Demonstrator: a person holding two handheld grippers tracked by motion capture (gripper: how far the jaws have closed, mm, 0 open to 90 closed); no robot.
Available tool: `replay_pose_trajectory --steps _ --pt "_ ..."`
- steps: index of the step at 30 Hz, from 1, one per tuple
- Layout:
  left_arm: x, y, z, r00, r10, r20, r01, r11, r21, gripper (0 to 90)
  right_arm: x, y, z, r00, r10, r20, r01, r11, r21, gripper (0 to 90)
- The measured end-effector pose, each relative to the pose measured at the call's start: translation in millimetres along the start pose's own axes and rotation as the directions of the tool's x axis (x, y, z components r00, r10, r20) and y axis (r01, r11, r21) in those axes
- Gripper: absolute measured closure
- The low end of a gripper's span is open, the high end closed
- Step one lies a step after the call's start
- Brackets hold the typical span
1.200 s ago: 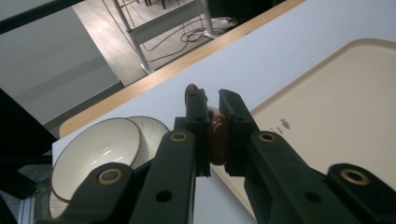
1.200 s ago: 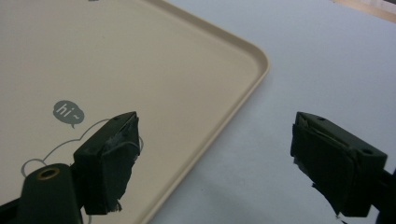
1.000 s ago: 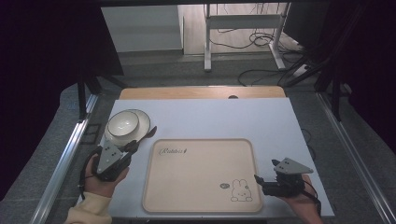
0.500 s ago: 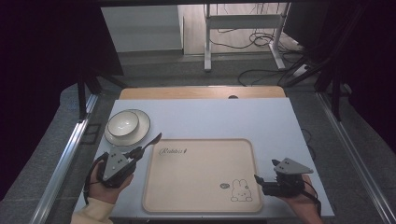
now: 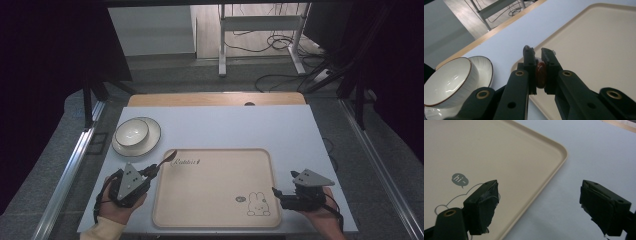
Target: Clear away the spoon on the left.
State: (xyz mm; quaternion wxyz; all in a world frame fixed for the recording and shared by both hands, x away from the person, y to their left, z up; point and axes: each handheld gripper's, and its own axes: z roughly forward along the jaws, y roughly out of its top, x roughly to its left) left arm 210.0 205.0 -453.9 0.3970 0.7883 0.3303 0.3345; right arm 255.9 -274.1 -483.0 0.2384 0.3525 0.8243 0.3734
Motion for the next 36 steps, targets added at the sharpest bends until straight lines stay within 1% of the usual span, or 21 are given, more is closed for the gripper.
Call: replay_pose_trajectory --steps 4,10,15,19,22,30,36 --pt "-2.2 0.5 1.7 0.9999 0.016 0.005 -0.016 0.9998 0.008 84.2 0.1 -0.2 -0.3 1.0000 -0.003 0.001 0.003 1.000 0.001 16.2" --pt "-4.7 -2.2 2.4 0.9998 0.012 0.014 -0.012 0.9998 0.013 84.1 0.1 -0.3 0.1 1.0000 -0.002 -0.001 0.002 1.000 0.003 16.2" --pt "-9.0 -4.2 3.6 0.9994 0.032 0.016 -0.032 0.9991 0.027 84.1 0.6 -0.3 0.5 1.0000 -0.004 -0.003 0.004 1.000 0.006 16.2" --pt "-13.8 -3.6 6.0 0.9979 0.063 0.015 -0.063 0.9971 0.041 84.1 0.6 -0.2 0.9 1.0000 -0.006 -0.004 0.006 1.000 0.007 16.2" --pt "-16.6 -3.6 7.9 0.9969 0.076 0.020 -0.077 0.9959 0.048 84.1 0.1 -0.4 0.8 1.0000 -0.007 -0.001 0.007 1.000 0.007 16.2" --pt "-23.2 -4.4 12.5 0.9929 0.115 0.031 -0.117 0.9901 0.077 84.0 0.0 -0.4 0.1 1.0000 -0.005 0.003 0.005 1.000 0.006 16.2" --pt "-28.9 -6.8 16.4 0.9878 0.152 0.035 -0.155 0.9823 0.105 84.0 -1.2 -0.5 -0.1 1.0000 -0.002 0.004 0.002 1.000 0.005 16.2"
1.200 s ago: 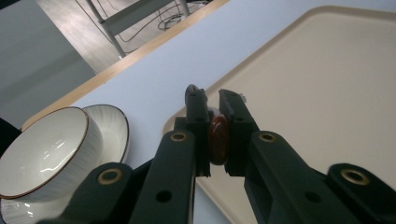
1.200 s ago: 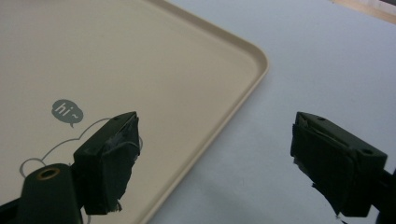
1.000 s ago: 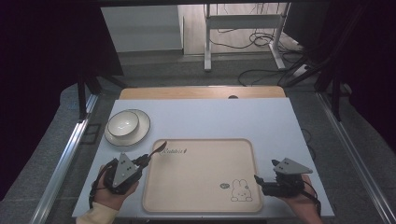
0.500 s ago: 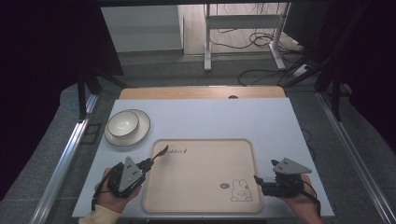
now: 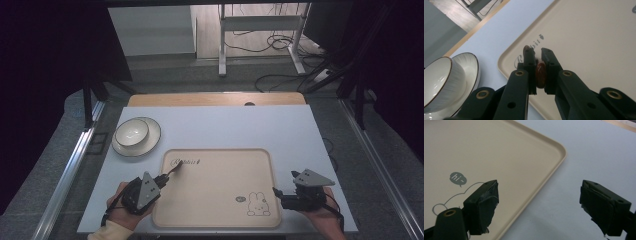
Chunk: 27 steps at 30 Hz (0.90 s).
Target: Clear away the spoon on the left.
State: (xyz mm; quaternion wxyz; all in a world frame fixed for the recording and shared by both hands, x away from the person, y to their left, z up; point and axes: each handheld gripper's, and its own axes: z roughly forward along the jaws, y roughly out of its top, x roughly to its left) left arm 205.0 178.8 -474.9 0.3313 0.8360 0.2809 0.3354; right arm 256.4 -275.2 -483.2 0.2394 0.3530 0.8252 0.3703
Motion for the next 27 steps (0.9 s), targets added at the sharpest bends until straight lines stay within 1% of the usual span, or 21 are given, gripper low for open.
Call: replay_pose_trajectory --steps 3,6,9,14,18,19,20,21,27 --pt "-3.8 0.4 2.5 0.9999 0.017 -0.001 -0.017 0.9997 0.016 83.9 0.1 -0.1 0.6 1.0000 0.000 -0.001 0.000 1.000 0.001 16.2" --pt "-8.0 1.4 3.4 0.9991 0.042 -0.005 -0.042 0.9987 0.028 83.8 0.0 -0.1 0.3 1.0000 -0.001 -0.001 0.001 1.000 0.002 16.2" --pt "-13.3 2.1 4.7 0.9975 0.070 -0.006 -0.070 0.9965 0.047 83.7 0.2 -0.2 -0.1 1.0000 -0.001 0.001 0.001 1.000 -0.001 16.2" --pt "-21.8 3.0 7.9 0.9931 0.117 -0.004 -0.116 0.9904 0.074 83.0 0.1 -0.4 0.0 1.0000 0.001 0.000 -0.001 1.000 0.002 16.2" --pt "-25.5 2.8 10.7 0.9911 0.133 0.004 -0.133 0.9866 0.095 82.7 0.3 -0.3 0.7 1.0000 0.000 -0.001 0.000 1.000 0.003 16.2" --pt "-26.6 2.5 11.5 0.9917 0.128 0.006 -0.128 0.9872 0.095 82.4 0.4 -0.2 0.9 1.0000 0.000 -0.001 0.000 1.000 0.003 16.2" --pt "-26.8 2.6 11.7 0.9904 0.138 0.010 -0.138 0.9848 0.105 82.3 0.4 -0.2 0.9 1.0000 0.000 -0.001 0.000 1.000 0.003 16.2" --pt "-27.5 2.5 12.3 0.9900 0.141 0.009 -0.141 0.9841 0.108 82.2 0.3 -0.2 1.0 1.0000 0.001 -0.001 -0.001 1.000 0.003 16.2" --pt "-31.2 2.2 15.7 0.9888 0.145 0.033 -0.148 0.9810 0.125 79.9 0.7 -0.4 1.0 1.0000 0.002 -0.004 -0.002 1.000 0.005 16.2"
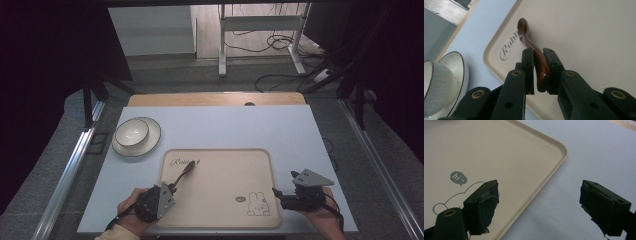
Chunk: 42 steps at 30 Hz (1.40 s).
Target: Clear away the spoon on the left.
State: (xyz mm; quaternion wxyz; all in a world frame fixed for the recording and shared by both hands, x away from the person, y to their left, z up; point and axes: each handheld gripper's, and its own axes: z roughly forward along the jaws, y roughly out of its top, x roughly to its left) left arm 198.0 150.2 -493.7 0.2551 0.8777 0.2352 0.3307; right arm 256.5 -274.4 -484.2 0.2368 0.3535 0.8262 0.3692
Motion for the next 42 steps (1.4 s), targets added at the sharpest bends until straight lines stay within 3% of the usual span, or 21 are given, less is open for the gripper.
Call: replay_pose_trajectory --steps 8,15,19,20,25,29,38,42 --pt "-6.2 0.7 6.3 0.9971 0.004 0.076 -0.007 0.9990 0.045 72.5 0.1 -0.2 0.5 1.0000 -0.001 -0.001 0.001 1.000 0.003 16.2" --pt "-4.1 -1.8 11.8 0.9874 -0.041 0.153 0.030 0.9965 0.078 62.6 0.1 -0.1 0.5 1.0000 0.000 0.000 0.000 1.000 0.003 16.2" --pt "-4.4 -2.0 16.2 0.9805 -0.062 0.187 0.042 0.9935 0.106 45.9 -0.1 -0.2 0.4 1.0000 -0.002 0.002 0.002 1.000 0.003 16.2" --pt "-3.5 -2.0 17.4 0.9743 -0.078 0.211 0.054 0.9917 0.117 40.2 -0.2 -0.3 0.3 1.0000 -0.002 0.002 0.002 1.000 0.002 16.2" --pt "0.2 -2.0 16.2 0.9710 -0.112 0.211 0.093 0.9909 0.097 22.2 -0.5 -0.5 0.2 1.0000 0.001 0.003 -0.001 1.000 0.001 16.2" --pt "4.8 -2.0 13.3 0.9637 -0.153 0.219 0.141 0.9875 0.070 14.2 -0.4 -0.4 0.2 1.0000 -0.001 0.003 0.001 1.000 0.000 16.2" --pt "10.6 -2.6 8.6 0.9664 -0.167 0.196 0.164 0.9859 0.034 13.3 -0.9 -0.3 -0.1 1.0000 -0.002 0.004 0.002 1.000 0.000 16.2" --pt "16.3 -2.6 3.1 0.9624 -0.200 0.183 0.206 0.9785 -0.011 13.7 -1.8 -0.6 -0.4 1.0000 0.003 0.005 -0.003 1.000 -0.002 16.2"
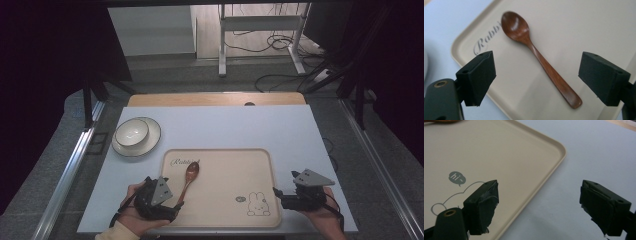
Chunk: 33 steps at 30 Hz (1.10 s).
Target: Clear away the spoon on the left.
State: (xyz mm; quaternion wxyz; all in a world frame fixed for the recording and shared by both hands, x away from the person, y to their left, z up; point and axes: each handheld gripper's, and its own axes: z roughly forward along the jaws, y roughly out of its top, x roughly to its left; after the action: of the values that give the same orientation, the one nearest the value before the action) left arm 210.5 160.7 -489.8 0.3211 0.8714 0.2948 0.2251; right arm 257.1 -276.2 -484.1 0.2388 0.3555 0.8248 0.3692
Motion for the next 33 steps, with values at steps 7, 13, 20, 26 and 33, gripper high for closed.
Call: replay_pose_trajectory --steps 7,13,20,26,33 --pt "11.0 3.0 -9.7 0.9975 -0.052 -0.047 0.047 0.9951 -0.087 14.9 -2.0 -1.6 -2.8 0.9999 0.013 -0.001 -0.013 1.000 -0.017 16.2" --pt "27.2 -5.9 -18.2 0.9856 -0.120 -0.119 0.103 0.9846 -0.141 15.8 -2.4 -2.5 -7.4 0.9999 0.016 0.005 -0.016 0.999 -0.034 16.2" --pt "53.1 -18.6 -18.3 0.9669 -0.186 -0.175 0.162 0.9768 -0.140 17.0 -1.0 -5.1 -10.7 0.9999 0.013 -0.004 -0.013 0.999 -0.037 16.2" --pt "69.3 -34.2 -13.8 0.9494 -0.234 -0.209 0.211 0.9691 -0.128 18.1 -0.9 -5.6 -14.3 0.9999 0.014 0.001 -0.014 0.999 -0.039 16.2" --pt "76.2 -43.0 -16.8 0.9421 -0.267 -0.203 0.243 0.9606 -0.134 18.5 -1.5 -6.4 -11.8 0.9995 0.032 0.007 -0.032 0.999 -0.029 16.2"
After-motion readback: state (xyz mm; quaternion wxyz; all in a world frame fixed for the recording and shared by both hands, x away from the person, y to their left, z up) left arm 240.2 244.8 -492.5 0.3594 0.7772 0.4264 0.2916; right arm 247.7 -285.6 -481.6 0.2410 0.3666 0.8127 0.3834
